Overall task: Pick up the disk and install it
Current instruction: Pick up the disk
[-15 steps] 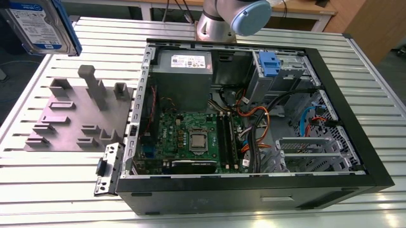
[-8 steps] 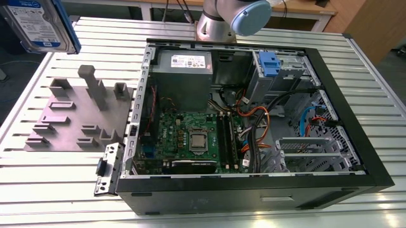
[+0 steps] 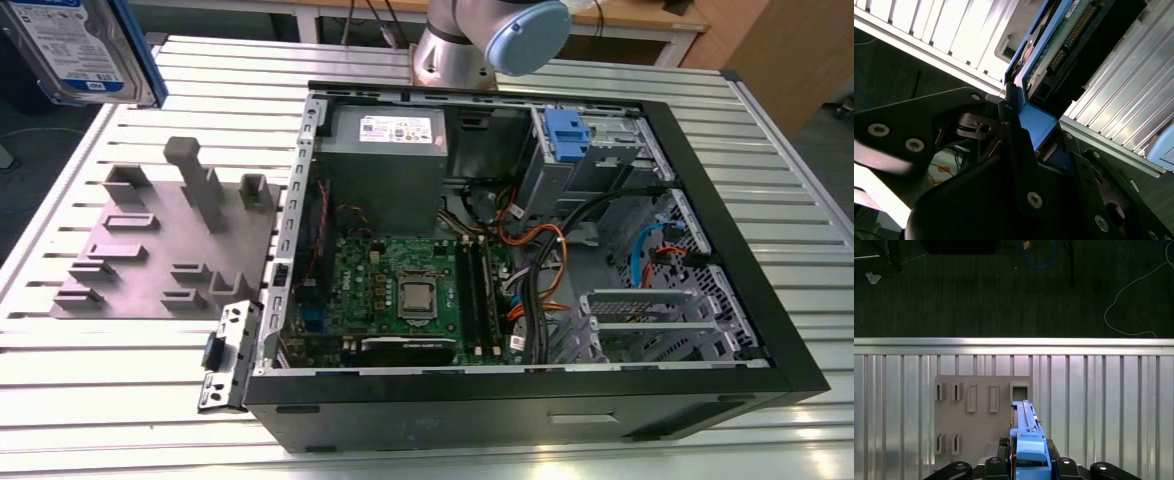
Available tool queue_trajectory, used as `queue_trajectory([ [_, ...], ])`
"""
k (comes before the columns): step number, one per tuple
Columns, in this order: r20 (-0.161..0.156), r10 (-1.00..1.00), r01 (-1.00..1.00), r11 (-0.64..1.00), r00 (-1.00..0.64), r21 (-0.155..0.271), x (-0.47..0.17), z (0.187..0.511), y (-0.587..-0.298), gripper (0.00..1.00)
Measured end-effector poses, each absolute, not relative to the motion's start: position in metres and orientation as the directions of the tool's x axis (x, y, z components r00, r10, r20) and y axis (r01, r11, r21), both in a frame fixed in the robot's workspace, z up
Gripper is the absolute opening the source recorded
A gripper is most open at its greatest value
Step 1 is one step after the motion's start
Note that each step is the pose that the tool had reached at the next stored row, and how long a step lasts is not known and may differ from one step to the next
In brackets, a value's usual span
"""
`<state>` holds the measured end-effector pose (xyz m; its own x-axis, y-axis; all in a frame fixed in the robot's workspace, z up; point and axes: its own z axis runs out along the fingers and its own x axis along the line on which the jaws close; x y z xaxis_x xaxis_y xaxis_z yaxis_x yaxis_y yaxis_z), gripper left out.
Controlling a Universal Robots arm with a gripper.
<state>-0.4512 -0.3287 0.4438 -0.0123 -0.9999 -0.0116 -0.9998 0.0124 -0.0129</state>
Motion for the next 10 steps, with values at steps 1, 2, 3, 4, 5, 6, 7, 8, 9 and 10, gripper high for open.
queue_trajectory([
  [1,-0.012,-1.000,-1.000,0.012,-0.012,-0.013,-0.4512,0.4450,-0.3287,0.36],
  [2,-0.012,-1.000,-1.000,0.012,-0.012,-0.013,-0.4512,0.4462,-0.3287,0.36],
  [3,-0.011,-1.000,-1.000,0.012,-0.012,-0.013,-0.4512,0.4473,-0.3287,0.36],
  [4,-0.011,-1.000,-1.000,0.012,-0.012,-0.013,-0.4512,0.4484,-0.3287,0.36],
  [5,-0.011,-1.000,-1.000,0.012,-0.012,-0.013,-0.4512,0.4495,-0.3287,0.36],
  [6,-0.011,-1.000,-1.000,0.012,-0.012,-0.013,-0.4512,0.4506,-0.3287,0.36],
  [7,-0.011,-1.000,-1.000,0.012,-0.012,-0.013,-0.4512,0.4518,-0.3287,0.36],
  [8,-0.011,-1.000,-1.000,0.012,-0.012,-0.013,-0.4512,0.4528,-0.3287,0.36],
  [9,-0.011,-1.000,-1.000,0.012,-0.012,-0.013,-0.4512,0.4539,-0.3287,0.36],
  [10,-0.011,-1.000,-1.000,0.012,-0.012,-0.013,-0.4512,0.4548,-0.3287,0.36],
])
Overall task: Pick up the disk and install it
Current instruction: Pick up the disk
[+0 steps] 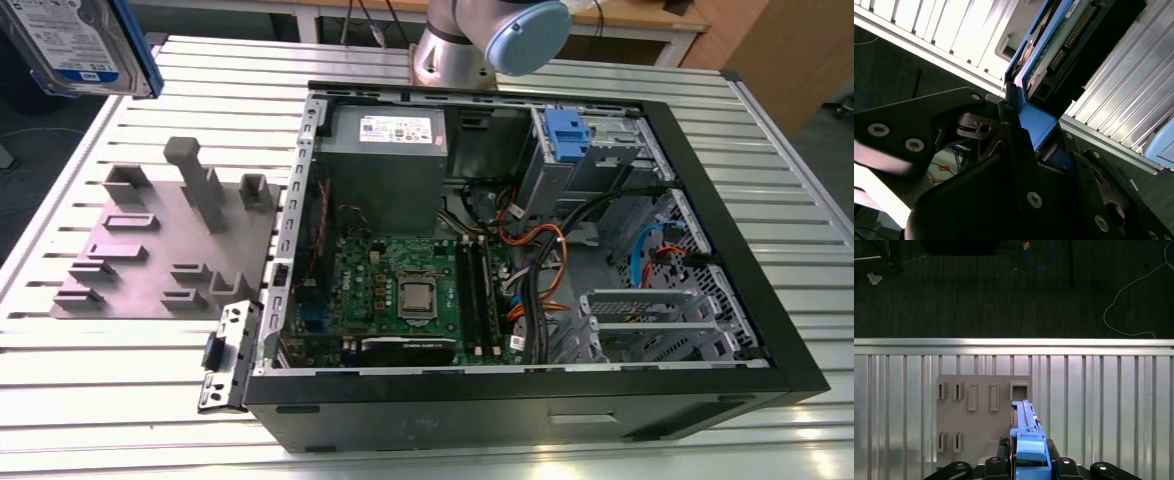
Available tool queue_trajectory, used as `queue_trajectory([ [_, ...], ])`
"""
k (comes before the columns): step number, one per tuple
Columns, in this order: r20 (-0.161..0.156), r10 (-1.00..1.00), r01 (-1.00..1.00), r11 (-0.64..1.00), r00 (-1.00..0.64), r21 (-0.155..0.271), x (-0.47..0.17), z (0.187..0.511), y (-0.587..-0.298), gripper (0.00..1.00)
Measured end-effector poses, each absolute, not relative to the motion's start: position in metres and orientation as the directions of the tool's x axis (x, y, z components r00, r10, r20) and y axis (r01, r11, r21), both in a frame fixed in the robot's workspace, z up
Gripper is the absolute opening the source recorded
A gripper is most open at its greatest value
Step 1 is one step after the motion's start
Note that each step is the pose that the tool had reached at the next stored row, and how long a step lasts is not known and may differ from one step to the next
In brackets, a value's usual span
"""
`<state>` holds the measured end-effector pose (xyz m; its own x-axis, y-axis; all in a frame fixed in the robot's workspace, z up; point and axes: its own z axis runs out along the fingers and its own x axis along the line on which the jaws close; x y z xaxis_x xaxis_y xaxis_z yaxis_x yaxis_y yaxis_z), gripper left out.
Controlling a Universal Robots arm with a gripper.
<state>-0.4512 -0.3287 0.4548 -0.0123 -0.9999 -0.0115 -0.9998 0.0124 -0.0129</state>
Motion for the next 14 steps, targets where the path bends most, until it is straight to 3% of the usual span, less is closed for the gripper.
queue_trajectory([
  [14,-0.011,-1.000,-1.000,0.012,-0.012,-0.013,-0.4512,0.4578,-0.3328,0.36],
])
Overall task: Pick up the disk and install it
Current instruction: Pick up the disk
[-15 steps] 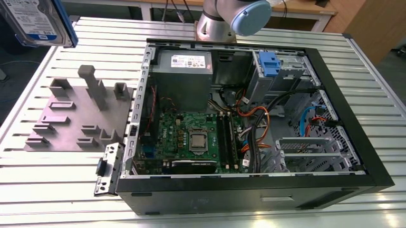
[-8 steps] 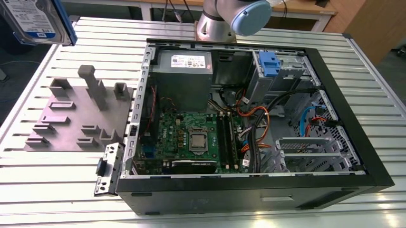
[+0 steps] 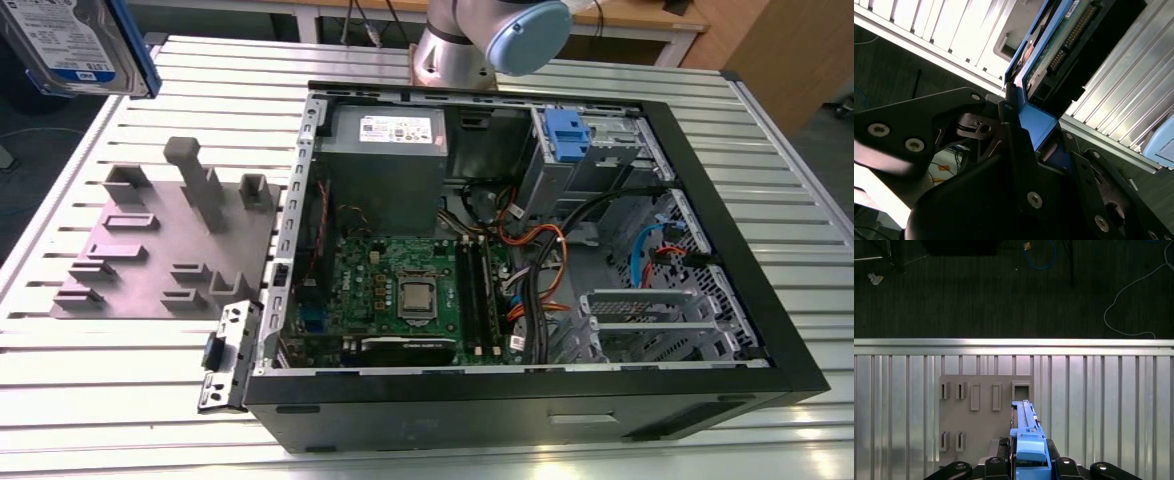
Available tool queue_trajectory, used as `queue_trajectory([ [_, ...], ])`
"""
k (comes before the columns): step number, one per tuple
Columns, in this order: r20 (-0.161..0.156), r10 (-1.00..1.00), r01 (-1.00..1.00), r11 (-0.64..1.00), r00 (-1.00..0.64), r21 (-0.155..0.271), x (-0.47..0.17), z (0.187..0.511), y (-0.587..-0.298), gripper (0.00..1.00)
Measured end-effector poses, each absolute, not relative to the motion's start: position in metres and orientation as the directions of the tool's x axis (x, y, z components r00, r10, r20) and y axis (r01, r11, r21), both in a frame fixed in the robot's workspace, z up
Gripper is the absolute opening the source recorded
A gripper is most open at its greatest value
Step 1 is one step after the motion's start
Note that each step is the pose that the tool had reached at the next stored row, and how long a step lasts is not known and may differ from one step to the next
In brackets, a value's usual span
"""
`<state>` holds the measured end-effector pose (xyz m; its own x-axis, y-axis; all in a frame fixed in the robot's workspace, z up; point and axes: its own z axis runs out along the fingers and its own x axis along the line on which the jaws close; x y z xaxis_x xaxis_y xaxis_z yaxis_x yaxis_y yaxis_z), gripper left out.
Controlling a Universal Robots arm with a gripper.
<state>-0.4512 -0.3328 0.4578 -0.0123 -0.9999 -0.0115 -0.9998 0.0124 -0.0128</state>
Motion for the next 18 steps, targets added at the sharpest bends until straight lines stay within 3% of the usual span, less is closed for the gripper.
queue_trajectory([
  [18,-0.011,-1.000,-1.000,0.012,-0.012,-0.014,-0.451,0.481,-0.333,0.36],
])
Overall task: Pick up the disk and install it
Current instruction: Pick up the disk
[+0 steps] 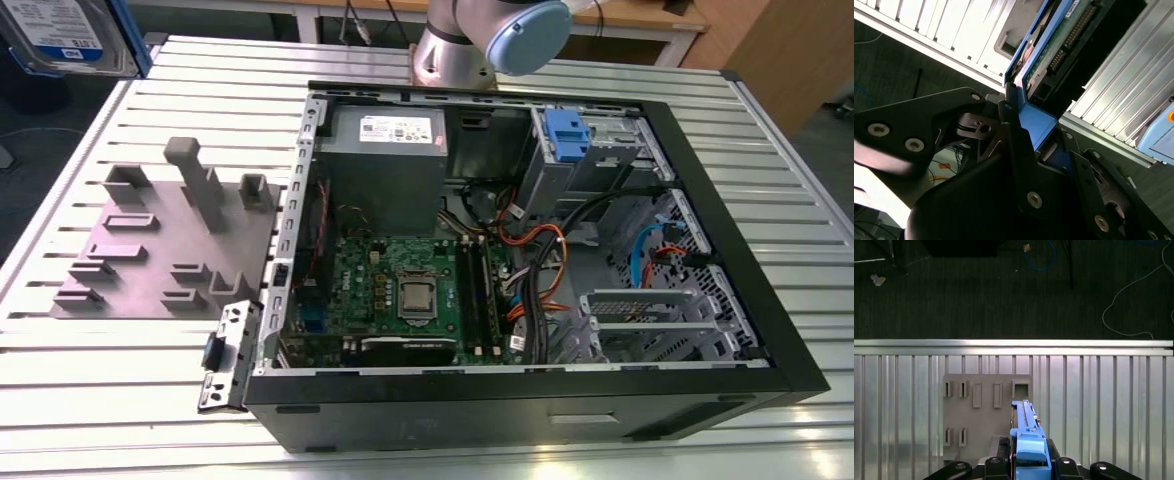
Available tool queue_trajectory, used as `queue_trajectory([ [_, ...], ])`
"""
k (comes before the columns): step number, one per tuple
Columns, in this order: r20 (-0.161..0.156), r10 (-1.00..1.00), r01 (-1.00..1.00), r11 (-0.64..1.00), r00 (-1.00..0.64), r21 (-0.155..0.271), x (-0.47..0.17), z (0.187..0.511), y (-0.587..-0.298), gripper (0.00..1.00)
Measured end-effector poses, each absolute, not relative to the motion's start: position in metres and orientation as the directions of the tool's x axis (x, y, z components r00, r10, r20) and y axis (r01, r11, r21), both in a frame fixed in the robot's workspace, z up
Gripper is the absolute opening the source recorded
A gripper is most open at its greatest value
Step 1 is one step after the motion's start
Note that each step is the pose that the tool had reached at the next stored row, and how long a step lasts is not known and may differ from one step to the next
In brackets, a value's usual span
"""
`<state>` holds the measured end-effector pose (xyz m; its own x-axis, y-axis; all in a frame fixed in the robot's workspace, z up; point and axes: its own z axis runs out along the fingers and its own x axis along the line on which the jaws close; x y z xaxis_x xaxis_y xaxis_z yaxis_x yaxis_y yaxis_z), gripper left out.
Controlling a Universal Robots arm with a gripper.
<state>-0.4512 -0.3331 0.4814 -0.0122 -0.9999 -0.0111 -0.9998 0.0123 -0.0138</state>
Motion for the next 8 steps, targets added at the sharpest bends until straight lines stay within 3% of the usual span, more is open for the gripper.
queue_trajectory([
  [8,-0.011,-1.000,-1.000,0.012,-0.012,-0.014,-0.4495,0.4815,-0.3331,0.36],
])
